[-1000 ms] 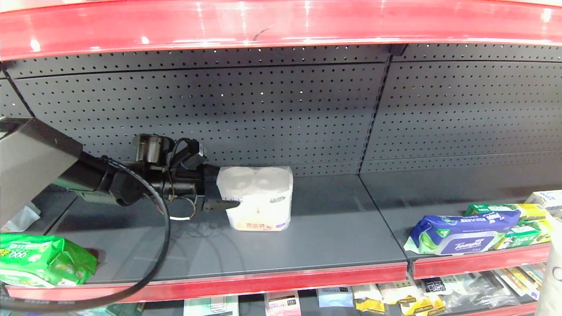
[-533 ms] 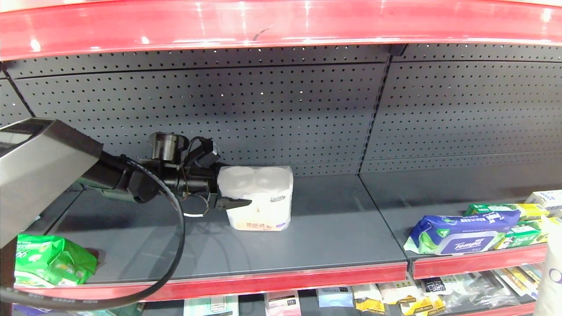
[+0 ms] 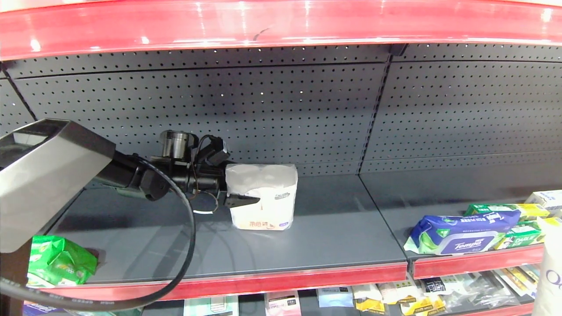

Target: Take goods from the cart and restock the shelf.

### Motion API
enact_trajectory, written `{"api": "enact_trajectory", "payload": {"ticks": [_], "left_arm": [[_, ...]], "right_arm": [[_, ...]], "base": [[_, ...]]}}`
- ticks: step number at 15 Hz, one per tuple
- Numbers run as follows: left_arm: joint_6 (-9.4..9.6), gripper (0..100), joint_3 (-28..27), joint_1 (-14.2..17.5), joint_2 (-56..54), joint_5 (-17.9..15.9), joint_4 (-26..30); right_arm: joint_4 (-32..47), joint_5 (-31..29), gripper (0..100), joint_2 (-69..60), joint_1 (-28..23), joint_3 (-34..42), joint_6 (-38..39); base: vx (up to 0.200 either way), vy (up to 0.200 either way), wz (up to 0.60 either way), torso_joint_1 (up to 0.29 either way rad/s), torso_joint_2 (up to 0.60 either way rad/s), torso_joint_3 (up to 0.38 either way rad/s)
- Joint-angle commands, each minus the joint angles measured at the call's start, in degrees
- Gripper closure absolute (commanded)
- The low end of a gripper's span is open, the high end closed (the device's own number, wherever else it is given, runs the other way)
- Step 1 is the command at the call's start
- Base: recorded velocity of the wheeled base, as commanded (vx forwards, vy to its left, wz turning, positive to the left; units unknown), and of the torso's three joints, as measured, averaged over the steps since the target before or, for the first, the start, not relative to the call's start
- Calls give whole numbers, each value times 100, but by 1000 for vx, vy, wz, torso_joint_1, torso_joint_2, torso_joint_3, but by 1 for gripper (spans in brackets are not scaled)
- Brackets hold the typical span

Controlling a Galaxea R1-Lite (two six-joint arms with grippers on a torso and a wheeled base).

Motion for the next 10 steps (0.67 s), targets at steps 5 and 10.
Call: {"api": "enact_trajectory", "payload": {"ticks": [5, 10], "left_arm": [[-9, 100, 82, -10, 54, 6, 3], [26, 100, 495, 8, -228, -73, 3]], "right_arm": [[175, -1, 100, -45, 2, -13, 5], [193, -1, 100, -36, 11, -13, 14]], "base": [[0, 0, 0, 0, 0, 0], [0, 0, 0, 0, 0, 0]]}}
